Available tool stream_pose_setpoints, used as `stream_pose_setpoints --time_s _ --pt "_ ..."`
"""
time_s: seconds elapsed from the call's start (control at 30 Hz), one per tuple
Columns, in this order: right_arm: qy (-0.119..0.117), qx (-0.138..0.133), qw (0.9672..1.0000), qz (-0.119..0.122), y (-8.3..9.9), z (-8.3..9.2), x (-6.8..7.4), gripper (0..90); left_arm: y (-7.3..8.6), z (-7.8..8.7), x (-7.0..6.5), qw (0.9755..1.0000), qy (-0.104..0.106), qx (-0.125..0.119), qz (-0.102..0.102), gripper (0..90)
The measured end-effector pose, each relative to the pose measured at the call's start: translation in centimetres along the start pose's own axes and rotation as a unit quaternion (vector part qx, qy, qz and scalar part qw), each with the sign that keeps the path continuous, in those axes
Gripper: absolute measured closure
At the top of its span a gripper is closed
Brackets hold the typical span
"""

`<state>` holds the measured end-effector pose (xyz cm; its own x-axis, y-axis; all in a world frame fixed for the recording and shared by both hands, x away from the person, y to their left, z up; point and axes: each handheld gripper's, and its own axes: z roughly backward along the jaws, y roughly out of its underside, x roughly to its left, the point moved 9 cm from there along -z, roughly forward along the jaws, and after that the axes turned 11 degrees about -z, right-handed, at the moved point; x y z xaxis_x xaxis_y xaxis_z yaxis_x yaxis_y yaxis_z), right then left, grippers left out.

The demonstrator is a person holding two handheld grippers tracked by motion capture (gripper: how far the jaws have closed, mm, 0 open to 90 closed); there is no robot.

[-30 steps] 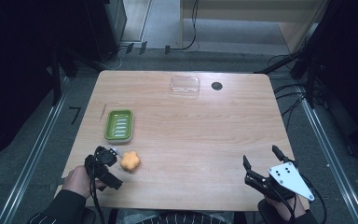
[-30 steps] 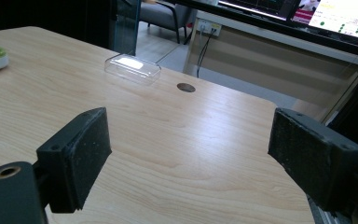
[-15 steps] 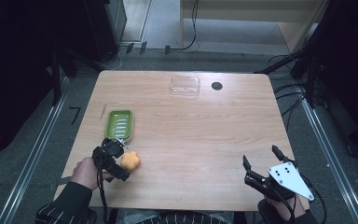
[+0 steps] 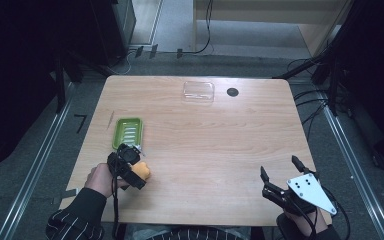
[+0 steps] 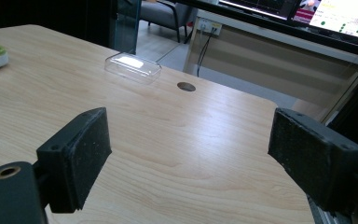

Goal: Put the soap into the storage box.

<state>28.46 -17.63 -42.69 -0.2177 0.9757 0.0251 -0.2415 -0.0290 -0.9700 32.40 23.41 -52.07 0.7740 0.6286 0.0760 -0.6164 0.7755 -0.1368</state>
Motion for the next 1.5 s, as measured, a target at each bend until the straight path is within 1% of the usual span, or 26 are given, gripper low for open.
stream_pose_setpoints --time_s 0.1,0.2,0.3,0.33,0.4,0.53,0.6,0.67,0.77,0.8,0.9,0.93,0.97,1.0,1.03,1.2,1.5 --pt "0.0 0.0 1.0 0.0 0.0 0.0 0.0 13.3 -0.3 -0.2 0.1 1.0 -0.001 -0.001 -0.001 3.9" --pt "0.0 0.0 1.0 0.0 0.0 0.0 0.0 13.3 -0.7 -0.5 0.2 1.0 0.002 0.003 -0.003 3.9" --pt "0.001 0.0 1.0 0.0 0.0 0.0 0.0 13.3 -0.9 -0.7 0.3 1.0 0.0 0.001 -0.003 3.9" --pt "0.001 0.0 1.0 0.0 0.0 0.0 0.0 13.3 -1.0 -0.8 0.3 1.0 0.003 0.005 -0.007 3.9" --pt "0.0 0.0 1.0 -0.001 0.0 0.0 0.0 13.3 -1.1 -0.9 0.4 1.0 0.001 0.005 -0.006 3.9" --pt "0.001 0.0 1.0 -0.002 0.0 0.0 0.0 13.3 -1.4 -1.4 0.4 0.9999 0.003 0.009 -0.007 2.6" --pt "0.001 0.0 1.0 -0.003 0.0 0.0 0.0 13.3 -1.4 -1.5 0.5 0.9998 0.003 0.016 -0.011 2.4" --pt "0.001 0.0 1.0 -0.002 0.0 0.0 -0.1 13.3 -1.4 -1.6 0.5 0.9998 0.004 0.016 -0.01 2.4" --pt "0.001 0.0 1.0 -0.002 0.0 0.0 0.0 13.3 -1.4 -1.8 0.7 0.9997 0.003 0.023 -0.009 2.8" --pt "0.001 0.0 1.0 -0.003 0.0 0.0 0.0 13.3 -1.4 -1.9 0.8 0.9997 0.002 0.023 -0.01 4.8" --pt "0.001 0.0 1.0 -0.003 0.0 0.0 -0.1 13.3 -1.4 -2.0 0.8 0.9995 0.003 0.029 -0.01 5.9" --pt "0.001 0.0 1.0 -0.002 0.0 0.0 0.0 13.3 -1.4 -2.0 0.7 0.9995 0.005 0.028 -0.012 8.5" --pt "0.001 0.0 1.0 -0.002 0.0 0.0 0.0 13.3 -1.4 -2.1 0.7 0.9995 0.004 0.03 -0.013 8.5" --pt "0.001 0.0 1.0 -0.003 0.0 0.0 -0.1 13.3 -1.3 -2.1 0.7 0.9994 0.006 0.032 -0.013 11.7" --pt "0.001 0.0 1.0 -0.003 0.0 0.0 -0.1 13.3 -1.3 -2.1 0.7 0.9994 0.006 0.032 -0.013 12.5" --pt "0.001 0.0 1.0 -0.003 0.0 0.0 -0.1 13.3 -1.2 -2.3 0.7 0.9992 0.003 0.036 -0.014 14.4" --pt "0.001 0.0 1.0 -0.003 0.0 0.0 0.0 13.3 -1.1 -2.3 0.6 0.9992 0.007 0.037 -0.014 19.5"
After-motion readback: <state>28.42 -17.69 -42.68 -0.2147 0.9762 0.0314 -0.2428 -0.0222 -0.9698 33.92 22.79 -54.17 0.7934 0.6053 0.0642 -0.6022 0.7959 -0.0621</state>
